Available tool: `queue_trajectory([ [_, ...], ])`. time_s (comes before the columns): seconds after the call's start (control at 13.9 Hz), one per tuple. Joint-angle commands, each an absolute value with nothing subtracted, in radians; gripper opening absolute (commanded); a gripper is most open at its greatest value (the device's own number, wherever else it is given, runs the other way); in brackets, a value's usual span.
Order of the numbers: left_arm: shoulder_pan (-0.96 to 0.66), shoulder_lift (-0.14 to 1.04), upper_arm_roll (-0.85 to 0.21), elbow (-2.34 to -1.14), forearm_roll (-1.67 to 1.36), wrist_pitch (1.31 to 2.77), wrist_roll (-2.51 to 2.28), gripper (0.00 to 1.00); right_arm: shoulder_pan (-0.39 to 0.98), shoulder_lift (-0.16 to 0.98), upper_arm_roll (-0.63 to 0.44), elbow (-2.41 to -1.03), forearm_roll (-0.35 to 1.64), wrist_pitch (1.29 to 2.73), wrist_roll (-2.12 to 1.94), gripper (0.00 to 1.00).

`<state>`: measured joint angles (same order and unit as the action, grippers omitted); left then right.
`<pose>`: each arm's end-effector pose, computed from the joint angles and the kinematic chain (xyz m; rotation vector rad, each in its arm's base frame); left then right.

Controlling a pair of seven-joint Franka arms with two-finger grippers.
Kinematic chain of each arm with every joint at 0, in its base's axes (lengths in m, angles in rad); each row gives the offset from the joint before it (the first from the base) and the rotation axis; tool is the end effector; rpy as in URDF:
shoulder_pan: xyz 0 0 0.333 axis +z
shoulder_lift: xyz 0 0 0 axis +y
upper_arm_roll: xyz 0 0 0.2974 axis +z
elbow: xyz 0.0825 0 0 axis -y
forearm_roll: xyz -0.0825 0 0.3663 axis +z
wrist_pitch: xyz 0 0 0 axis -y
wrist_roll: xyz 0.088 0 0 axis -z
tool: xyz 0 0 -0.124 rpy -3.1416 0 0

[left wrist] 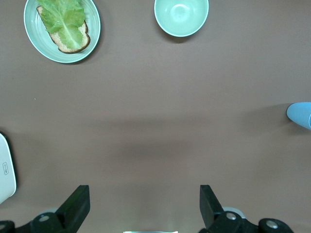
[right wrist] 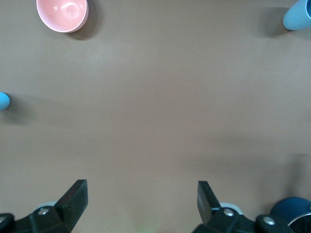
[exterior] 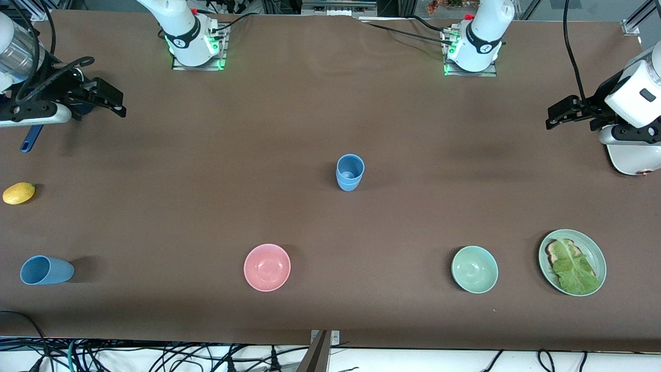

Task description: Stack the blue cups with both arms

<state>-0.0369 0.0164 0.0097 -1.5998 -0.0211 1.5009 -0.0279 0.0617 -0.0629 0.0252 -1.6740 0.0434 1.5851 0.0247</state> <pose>0.5299 -0.0172 0.5615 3.1186 0.0007 -0.1808 0.5153 0.0506 0.5765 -3.0996 -0.0945 0.0439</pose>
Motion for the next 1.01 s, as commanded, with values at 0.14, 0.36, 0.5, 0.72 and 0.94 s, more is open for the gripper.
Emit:
queue_trajectory([
  [0.14,-0.037,0.011,0.008,-1.592,0.006,1.496,-0.015,1.0,0.034,-0.074,0.038,-1.692,0.018,1.577,0.017,1.0],
  [0.36,-0.037,0.011,0.008,-1.592,0.006,1.496,-0.015,1.0,0.034,-0.046,0.017,-1.661,0.031,1.572,0.029,1.0],
  [0.5,-0.037,0.011,0.008,-1.591,0.006,1.496,-0.015,1.0,0.038,-0.041,0.018,-1.66,0.031,1.569,0.029,1.0],
  [0.72,-0.037,0.011,0.008,-1.592,0.005,1.496,-0.015,1.0,0.038,-0.028,0.02,-1.646,0.032,1.571,0.031,1.0],
  [0.94,-0.037,0.009,0.008,-1.592,0.005,1.496,-0.015,1.0,0.04,-0.028,0.021,-1.644,0.032,1.571,0.031,1.0],
])
